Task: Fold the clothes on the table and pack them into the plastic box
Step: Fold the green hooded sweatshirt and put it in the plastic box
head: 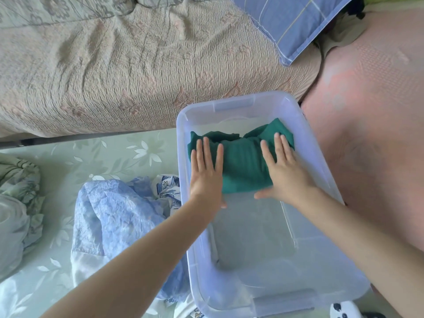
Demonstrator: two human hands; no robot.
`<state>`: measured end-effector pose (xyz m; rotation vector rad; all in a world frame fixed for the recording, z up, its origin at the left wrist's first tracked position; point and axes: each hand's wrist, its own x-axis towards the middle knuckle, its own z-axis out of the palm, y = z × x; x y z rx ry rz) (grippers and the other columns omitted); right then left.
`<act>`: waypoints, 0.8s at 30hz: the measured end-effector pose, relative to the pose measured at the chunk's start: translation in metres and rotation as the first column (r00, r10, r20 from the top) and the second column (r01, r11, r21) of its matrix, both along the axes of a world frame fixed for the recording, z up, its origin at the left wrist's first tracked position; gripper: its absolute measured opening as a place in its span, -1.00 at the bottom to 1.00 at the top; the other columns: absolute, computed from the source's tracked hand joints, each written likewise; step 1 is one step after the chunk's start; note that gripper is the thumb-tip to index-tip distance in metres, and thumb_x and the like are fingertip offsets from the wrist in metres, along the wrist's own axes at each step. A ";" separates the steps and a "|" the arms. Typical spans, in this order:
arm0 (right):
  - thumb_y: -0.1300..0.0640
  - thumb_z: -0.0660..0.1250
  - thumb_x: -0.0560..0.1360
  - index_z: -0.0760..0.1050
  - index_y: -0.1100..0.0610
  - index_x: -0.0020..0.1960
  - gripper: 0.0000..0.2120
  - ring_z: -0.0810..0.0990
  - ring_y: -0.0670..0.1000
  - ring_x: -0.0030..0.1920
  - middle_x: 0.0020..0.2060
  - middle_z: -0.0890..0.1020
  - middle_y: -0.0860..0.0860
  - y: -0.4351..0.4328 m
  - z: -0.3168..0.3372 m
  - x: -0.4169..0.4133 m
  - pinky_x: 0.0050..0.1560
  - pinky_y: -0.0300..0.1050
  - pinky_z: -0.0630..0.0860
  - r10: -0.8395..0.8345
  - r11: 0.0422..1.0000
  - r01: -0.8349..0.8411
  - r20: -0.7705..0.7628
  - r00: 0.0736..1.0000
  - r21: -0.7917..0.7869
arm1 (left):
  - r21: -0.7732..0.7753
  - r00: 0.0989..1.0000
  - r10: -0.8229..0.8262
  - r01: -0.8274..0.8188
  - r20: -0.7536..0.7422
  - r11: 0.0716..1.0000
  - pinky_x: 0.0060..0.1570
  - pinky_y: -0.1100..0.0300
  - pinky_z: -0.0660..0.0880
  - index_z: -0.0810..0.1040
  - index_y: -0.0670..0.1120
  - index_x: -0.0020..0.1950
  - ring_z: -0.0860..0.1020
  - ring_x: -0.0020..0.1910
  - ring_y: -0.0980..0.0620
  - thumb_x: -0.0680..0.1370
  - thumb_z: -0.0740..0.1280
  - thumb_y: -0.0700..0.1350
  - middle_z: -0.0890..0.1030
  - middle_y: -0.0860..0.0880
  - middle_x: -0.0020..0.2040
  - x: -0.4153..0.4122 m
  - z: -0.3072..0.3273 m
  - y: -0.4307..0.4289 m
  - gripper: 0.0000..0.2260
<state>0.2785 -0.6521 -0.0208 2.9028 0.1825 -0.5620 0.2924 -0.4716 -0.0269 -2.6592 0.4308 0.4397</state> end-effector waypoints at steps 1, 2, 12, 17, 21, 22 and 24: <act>-0.44 0.36 0.22 -0.43 0.26 0.47 0.34 -0.27 0.32 0.49 0.44 -0.28 0.39 0.002 -0.004 -0.002 0.51 0.13 -0.12 -0.019 1.000 0.020 0.025 0.999 -0.019 | 0.003 0.999 0.030 -0.030 0.021 1.000 0.44 -0.17 -0.18 -0.44 -0.27 0.44 -0.20 0.47 -0.38 0.45 0.37 0.21 -0.27 -0.44 0.45 0.002 -0.003 -0.003 0.10; -0.47 0.34 0.19 -0.43 0.32 0.46 0.37 -0.21 0.34 0.49 0.44 -0.24 0.42 0.003 -0.007 -0.002 0.51 0.13 -0.06 -0.019 0.998 0.022 0.046 0.999 -0.054 | -0.020 0.997 0.069 -0.069 0.024 0.997 0.46 -0.16 -0.13 -0.39 -0.29 0.46 -0.14 0.48 -0.38 0.49 0.35 0.15 -0.22 -0.45 0.46 0.006 -0.006 -0.007 0.03; -0.37 0.48 0.15 -0.28 0.34 0.51 0.38 -0.14 0.17 0.54 0.51 -0.15 0.29 0.005 -0.011 0.021 0.49 -0.05 0.03 -0.109 0.983 0.115 -0.050 0.993 0.146 | -0.216 0.967 0.169 -0.209 -0.190 0.954 0.48 -0.05 -0.11 -0.25 -0.27 0.51 -0.04 0.51 -0.27 0.21 0.56 0.22 -0.04 -0.41 0.49 0.041 -0.001 -0.015 0.27; -0.29 0.49 0.23 -0.33 0.15 0.53 0.28 -0.31 -0.06 0.51 0.51 -0.32 -0.01 -0.008 0.001 0.015 0.52 -0.04 -0.12 -0.220 0.773 0.319 -0.239 0.946 0.549 | -0.303 0.960 0.168 -0.232 -0.224 0.924 0.41 -0.13 -0.32 -0.35 -0.22 0.50 -0.31 0.48 -0.27 0.30 0.46 0.28 -0.28 -0.34 0.49 0.023 0.007 -0.013 0.21; -0.23 0.11 0.56 -0.21 0.11 0.55 -0.21 -0.33 -0.12 0.49 0.52 -0.31 -0.06 0.000 0.005 0.010 0.51 -0.06 -0.20 -0.411 0.510 0.437 -0.237 0.881 0.741 | -0.648 0.891 0.389 -0.441 -0.234 0.621 0.48 -0.06 -0.23 -0.26 -0.31 0.50 -0.32 0.49 -0.21 0.56 0.22 0.18 -0.30 -0.30 0.50 0.005 0.022 -0.015 -0.12; -0.20 0.05 0.59 -0.17 0.12 0.56 -0.29 -0.33 -0.12 0.50 0.53 -0.28 -0.04 0.002 0.003 0.010 0.50 -0.08 -0.21 -0.444 0.509 0.427 -0.197 0.874 0.747 | -0.668 0.871 0.408 -0.478 -0.275 0.570 0.48 -0.04 -0.21 -0.24 -0.34 0.49 -0.28 0.50 -0.21 0.61 0.16 0.12 -0.26 -0.30 0.51 0.006 0.024 -0.016 -0.20; -0.18 -0.02 0.62 -0.08 0.11 0.56 -0.36 -0.26 -0.13 0.51 0.55 -0.18 -0.04 0.005 -0.002 0.011 0.48 -0.10 -0.15 -0.478 0.482 0.435 -0.188 0.858 0.760 | -0.635 0.869 0.396 -0.490 -0.298 0.598 0.49 0.01 -0.19 -0.25 -0.36 0.48 -0.26 0.51 -0.18 0.64 0.08 0.08 -0.22 -0.29 0.52 0.010 0.021 -0.017 -0.28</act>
